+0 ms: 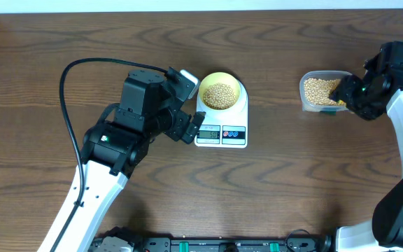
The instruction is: Scoop item into bowl and weigh 50g on scale
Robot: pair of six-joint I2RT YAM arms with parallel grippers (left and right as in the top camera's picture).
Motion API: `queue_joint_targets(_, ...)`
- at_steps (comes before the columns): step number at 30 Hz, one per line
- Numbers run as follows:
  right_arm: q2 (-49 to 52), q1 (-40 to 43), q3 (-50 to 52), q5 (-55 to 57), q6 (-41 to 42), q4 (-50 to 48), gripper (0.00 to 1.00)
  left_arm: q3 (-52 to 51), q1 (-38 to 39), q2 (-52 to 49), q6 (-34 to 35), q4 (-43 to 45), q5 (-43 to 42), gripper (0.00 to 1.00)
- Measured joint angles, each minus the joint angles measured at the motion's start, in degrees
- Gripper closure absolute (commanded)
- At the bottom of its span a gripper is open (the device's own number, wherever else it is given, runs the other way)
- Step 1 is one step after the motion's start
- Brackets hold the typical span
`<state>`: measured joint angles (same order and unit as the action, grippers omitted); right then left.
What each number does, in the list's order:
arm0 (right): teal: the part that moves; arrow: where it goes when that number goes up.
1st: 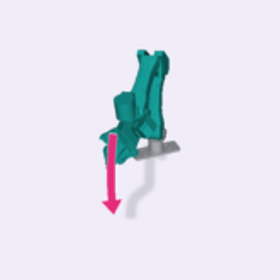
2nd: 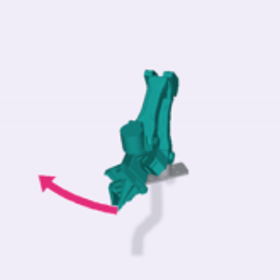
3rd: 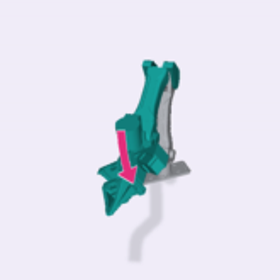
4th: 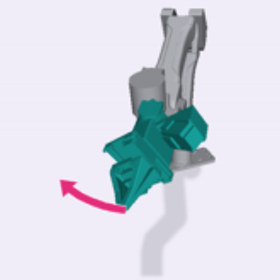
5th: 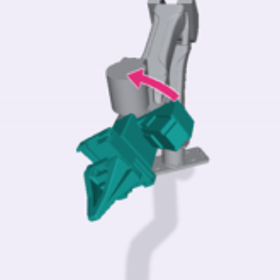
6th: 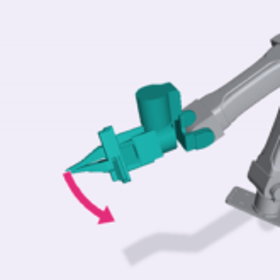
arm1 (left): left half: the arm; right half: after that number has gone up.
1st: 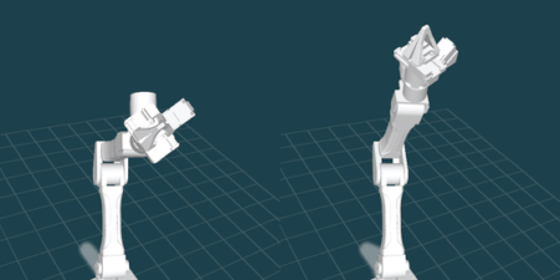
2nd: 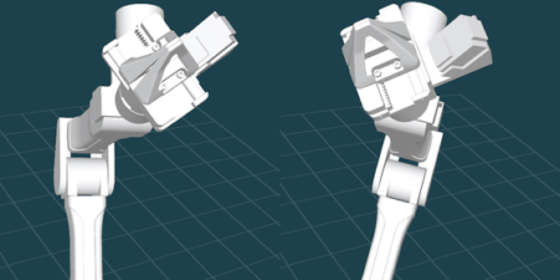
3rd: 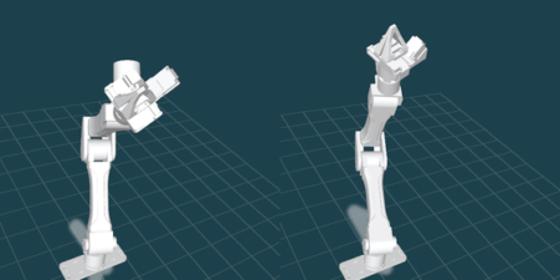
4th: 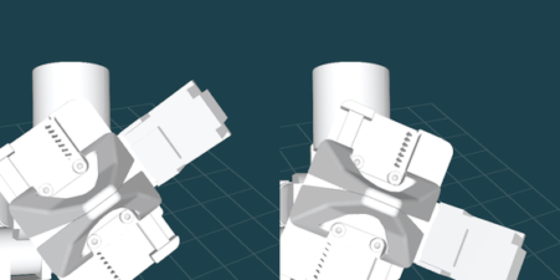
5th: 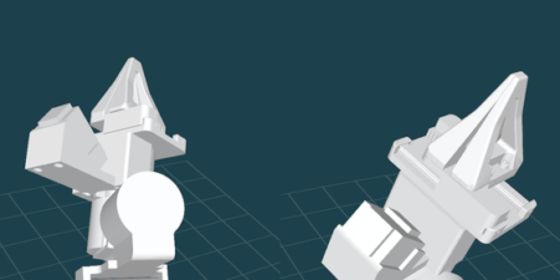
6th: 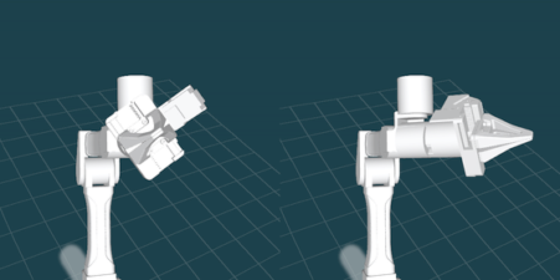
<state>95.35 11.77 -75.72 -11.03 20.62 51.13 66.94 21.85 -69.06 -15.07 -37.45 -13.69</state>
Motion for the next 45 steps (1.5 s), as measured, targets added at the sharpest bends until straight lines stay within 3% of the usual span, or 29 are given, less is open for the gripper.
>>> queue_joint_targets(3, 0.0, 0.0, 0.0, -0.2, -0.4, 0.5, 0.01, 0.0, 0.0, 0.0, 0.0, 0.0, 0.0, 0.00)
queue_joint_targets(18, -0.3, 0.5, 0.0, 0.3, -9.3, 0.2, 0.01, 0.0, 0.0, 0.0, 0.0, 0.0, 0.0, 0.00)
queue_joint_targets(26, -6.4, 0.5, 0.0, 6.1, -16.7, -0.4, 0.01, 0.0, 0.0, 0.0, 0.0, 0.0, 0.0, 0.00)
queue_joint_targets(45, -9.2, 0.7, -0.3, 7.9, -20.7, 0.1, 0.01, 0.0, 0.0, 0.0, 0.0, 0.0, 0.0, 0.00)
